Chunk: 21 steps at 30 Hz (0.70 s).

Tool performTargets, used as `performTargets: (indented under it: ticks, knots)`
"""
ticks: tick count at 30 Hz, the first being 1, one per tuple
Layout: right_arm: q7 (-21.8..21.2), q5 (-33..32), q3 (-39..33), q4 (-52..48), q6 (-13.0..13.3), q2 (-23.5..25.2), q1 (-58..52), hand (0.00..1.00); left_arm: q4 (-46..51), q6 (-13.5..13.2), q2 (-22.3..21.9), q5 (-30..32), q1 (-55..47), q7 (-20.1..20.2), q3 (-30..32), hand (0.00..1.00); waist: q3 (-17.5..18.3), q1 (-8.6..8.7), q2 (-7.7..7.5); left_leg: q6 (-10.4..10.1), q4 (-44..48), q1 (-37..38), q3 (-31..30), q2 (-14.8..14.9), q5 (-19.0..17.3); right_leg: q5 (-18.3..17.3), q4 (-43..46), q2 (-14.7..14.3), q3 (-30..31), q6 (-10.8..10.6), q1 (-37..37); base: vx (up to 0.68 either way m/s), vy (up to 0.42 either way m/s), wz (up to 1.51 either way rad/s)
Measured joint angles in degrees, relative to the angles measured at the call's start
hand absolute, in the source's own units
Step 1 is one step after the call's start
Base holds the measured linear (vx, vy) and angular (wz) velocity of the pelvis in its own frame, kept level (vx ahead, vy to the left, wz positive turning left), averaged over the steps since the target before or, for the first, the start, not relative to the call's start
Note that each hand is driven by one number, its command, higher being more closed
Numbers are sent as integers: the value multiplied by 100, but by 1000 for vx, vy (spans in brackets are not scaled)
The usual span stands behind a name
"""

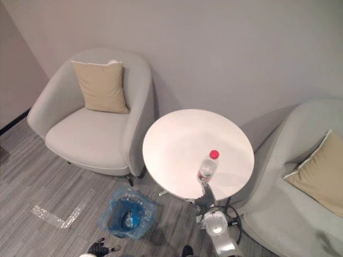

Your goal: Gather rubbish on tea table into small bin, then transfer packed bag to large trash can.

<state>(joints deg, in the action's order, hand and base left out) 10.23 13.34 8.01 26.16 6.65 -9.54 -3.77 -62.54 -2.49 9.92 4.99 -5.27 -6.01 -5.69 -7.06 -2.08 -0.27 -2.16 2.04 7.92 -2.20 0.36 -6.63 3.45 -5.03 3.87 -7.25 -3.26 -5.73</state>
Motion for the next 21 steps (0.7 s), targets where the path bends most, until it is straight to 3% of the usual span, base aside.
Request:
performTargets:
  ticks: [21]
  knots:
    - [575, -44, -951, -75, -58, 249, -87, 0, 2, 14, 6, 76, -2, -6, 10, 0, -19, 2, -21, 6, -179, 43, 103, 9, 77, 1, -2, -3, 112, 0, 45, -35, -7, -2]
